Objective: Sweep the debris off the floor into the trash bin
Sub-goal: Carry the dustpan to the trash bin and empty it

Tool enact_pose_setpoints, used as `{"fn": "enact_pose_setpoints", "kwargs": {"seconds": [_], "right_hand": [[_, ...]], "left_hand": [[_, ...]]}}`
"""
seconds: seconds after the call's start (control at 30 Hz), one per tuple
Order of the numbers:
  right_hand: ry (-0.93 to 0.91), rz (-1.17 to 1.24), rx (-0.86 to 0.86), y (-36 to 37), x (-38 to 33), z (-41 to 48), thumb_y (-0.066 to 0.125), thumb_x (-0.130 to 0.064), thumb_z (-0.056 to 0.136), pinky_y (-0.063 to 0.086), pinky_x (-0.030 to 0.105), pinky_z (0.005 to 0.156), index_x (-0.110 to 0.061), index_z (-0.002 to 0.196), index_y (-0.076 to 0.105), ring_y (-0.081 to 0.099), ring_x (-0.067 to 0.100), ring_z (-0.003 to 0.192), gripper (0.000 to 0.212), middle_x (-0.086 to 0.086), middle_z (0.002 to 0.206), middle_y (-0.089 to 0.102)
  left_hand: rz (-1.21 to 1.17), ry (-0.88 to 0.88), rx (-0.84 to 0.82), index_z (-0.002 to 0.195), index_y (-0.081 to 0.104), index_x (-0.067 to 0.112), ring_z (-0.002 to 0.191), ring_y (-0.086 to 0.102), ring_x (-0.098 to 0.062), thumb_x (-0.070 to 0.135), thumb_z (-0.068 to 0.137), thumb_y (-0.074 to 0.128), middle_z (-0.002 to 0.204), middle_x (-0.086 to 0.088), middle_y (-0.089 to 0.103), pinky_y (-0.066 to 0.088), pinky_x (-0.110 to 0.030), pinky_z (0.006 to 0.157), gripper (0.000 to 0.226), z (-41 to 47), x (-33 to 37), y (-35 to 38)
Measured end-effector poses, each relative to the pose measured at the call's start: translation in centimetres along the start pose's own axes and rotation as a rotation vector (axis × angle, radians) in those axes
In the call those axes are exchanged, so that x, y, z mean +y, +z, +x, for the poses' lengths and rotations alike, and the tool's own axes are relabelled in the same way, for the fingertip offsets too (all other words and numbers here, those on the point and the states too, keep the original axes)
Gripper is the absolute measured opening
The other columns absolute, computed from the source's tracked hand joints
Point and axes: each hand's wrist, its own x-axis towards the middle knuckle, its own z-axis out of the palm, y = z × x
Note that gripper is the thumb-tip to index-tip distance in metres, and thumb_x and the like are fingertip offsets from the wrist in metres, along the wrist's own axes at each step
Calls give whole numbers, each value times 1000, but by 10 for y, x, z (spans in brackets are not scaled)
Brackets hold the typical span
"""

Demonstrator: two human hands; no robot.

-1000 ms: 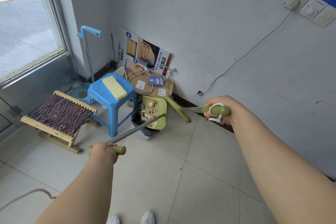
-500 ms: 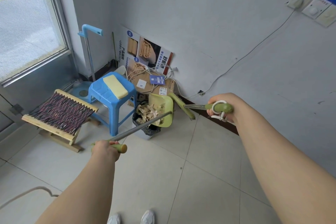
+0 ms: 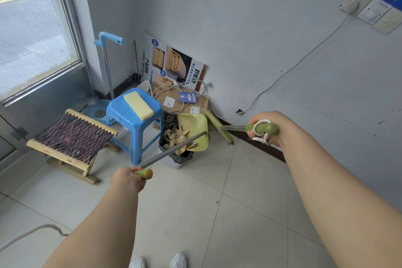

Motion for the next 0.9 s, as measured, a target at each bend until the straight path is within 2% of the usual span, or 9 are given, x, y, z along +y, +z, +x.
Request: {"fn": "enact_pose_setpoints", "kwargs": {"seconds": [0.1, 0.27, 0.43, 0.53, 0.63, 0.7, 0.8, 0.83, 0.9], "right_hand": [[-23, -36, 17, 2, -1, -2, 43, 2, 82, 26, 22, 50, -10, 57, 37, 51, 24, 48, 29, 13, 66, 43], [-54, -102, -6, 6, -2, -3, 42, 7, 83, 25, 15, 35, -11, 56, 34, 39, 19, 35, 34, 10, 67, 35], [23, 49, 15, 5, -4, -2, 42, -2, 89, 24, 17, 42, -11, 64, 38, 55, 18, 30, 27, 8, 48, 48], [14, -14, 12, 7, -6, -5, 42, 1, 88, 24, 18, 48, -12, 62, 36, 56, 21, 34, 29, 10, 59, 43], [-41, -94, 19, 7, -5, -7, 45, 5, 82, 24, 22, 52, -12, 56, 35, 52, 23, 53, 32, 11, 70, 39], [-24, -100, 14, 6, -4, -9, 45, 1, 84, 24, 19, 47, -12, 57, 36, 51, 22, 55, 31, 11, 64, 44], [-3, -58, -7, 3, -5, -9, 38, -2, 91, 24, 17, 44, -10, 60, 38, 53, 17, 39, 32, 5, 44, 48], [-11, -48, -6, 3, -6, -10, 37, 0, 91, 24, 19, 48, -10, 60, 39, 53, 18, 40, 33, 5, 41, 48], [-43, -81, 3, 4, -6, -12, 39, 5, 87, 24, 24, 56, -9, 57, 39, 49, 22, 48, 33, 9, 46, 48]], "left_hand": [[-24, -16, 2, 82, 42, 11, 41, 33, -6, 14, 96, 36, 64, 3, 41, 29, -8, 32, 16, 0, 2, -6], [-39, -25, -11, 75, 42, 10, 45, 34, -5, 10, 96, 38, 66, 3, 41, 32, -16, 32, 20, -12, -1, -3], [-108, -56, -25, 72, 41, 10, 45, 36, -8, 15, 99, 38, 63, 1, 40, 35, -12, 30, 27, -20, 0, -12], [-200, -69, -17, 78, 43, 10, 48, 40, -7, 21, 99, 45, 64, 3, 44, 49, -16, 49, 25, -17, 0, -18], [-203, -60, -37, 79, 43, 10, 48, 41, -8, 18, 99, 43, 65, 3, 44, 49, -17, 51, 21, -19, 0, -17], [-219, -63, -50, 76, 42, 10, 49, 41, -8, 20, 100, 44, 64, 3, 43, 53, -16, 61, 27, -20, -1, -16], [-247, -53, -51, 75, 42, 10, 54, 44, -6, 23, 101, 45, 67, 3, 44, 54, -14, 72, 29, -26, -2, -18], [-258, -56, -52, 75, 42, 10, 56, 45, -6, 23, 101, 44, 69, 4, 45, 54, -14, 70, 29, -28, -3, -19], [-270, -55, -46, 73, 41, 9, 55, 44, -7, 20, 101, 43, 69, 4, 44, 50, -14, 56, 29, -29, -1, -24]]}}
